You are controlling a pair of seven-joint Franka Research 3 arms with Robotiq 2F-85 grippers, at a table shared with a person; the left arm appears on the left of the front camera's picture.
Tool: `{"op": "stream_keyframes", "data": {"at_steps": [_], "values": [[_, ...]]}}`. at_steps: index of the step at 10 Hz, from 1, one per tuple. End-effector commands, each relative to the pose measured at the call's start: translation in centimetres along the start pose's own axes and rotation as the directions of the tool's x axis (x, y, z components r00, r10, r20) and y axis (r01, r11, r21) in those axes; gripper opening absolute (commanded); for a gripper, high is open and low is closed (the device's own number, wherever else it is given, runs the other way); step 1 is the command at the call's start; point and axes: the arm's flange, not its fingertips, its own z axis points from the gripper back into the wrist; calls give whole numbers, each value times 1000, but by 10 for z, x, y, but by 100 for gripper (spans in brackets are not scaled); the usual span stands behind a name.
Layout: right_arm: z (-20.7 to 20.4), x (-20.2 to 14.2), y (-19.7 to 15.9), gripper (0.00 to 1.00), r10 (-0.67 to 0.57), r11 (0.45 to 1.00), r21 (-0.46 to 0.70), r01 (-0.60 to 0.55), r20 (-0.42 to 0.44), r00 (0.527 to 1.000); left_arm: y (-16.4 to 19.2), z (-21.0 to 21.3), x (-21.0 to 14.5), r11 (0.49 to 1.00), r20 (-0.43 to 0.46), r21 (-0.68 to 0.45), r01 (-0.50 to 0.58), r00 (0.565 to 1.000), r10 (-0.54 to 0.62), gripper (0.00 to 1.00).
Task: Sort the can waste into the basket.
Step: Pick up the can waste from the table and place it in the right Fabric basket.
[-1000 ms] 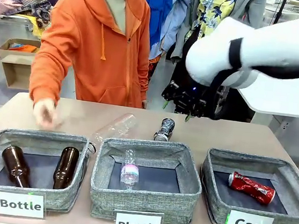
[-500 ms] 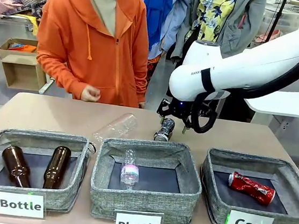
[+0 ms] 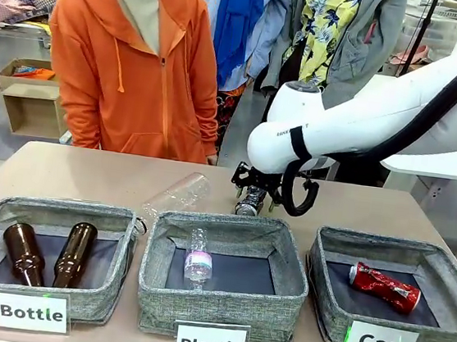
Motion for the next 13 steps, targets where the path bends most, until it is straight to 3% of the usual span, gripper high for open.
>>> {"op": "stream_keyframes", "data": {"at_steps": [1, 2, 3, 4, 5, 6, 9, 11, 13], "values": [[5, 6, 0, 100, 15, 999, -35, -13, 41, 999, 1, -36, 1, 994, -32, 106, 32, 999, -28, 100], [4, 4, 0, 100, 16, 999, -53, -14, 40, 999, 0, 0, 0, 1000, 0, 0, 0, 1000, 0, 100], [6, 1, -1, 83, 29, 998, -63, -27, 30, 999, 0, 0, 0, 1000, 0, 0, 0, 1000, 0, 100], [7, 2, -4, 41, 34, 996, -81, -32, 22, 999, 0, 0, 0, 1000, 0, 0, 0, 1000, 0, 100], [8, 1, -5, 24, 32, 996, -88, -31, 11, 999, 0, 0, 0, 1000, 0, 0, 0, 1000, 0, 100], [5, 2, -2, 0, 32, 996, -86, -31, 8, 999, 0, 0, 0, 1000, 0, 0, 0, 1000, 0, 100], [1, 0, -2, 4, 35, 995, -89, -35, 0, 999, 0, 0, 0, 1000, 0, 0, 0, 1000, 0, 100], [4, -1, -3, 0, 33, 996, -89, -32, 2, 999, 0, 0, 0, 1000, 0, 0, 0, 1000, 0, 100], [36, -5, -15, 0, 47, 997, -59, -47, 2, 999, 0, 0, 0, 1000, 0, 0, 0, 1000, 0, 100]]}}
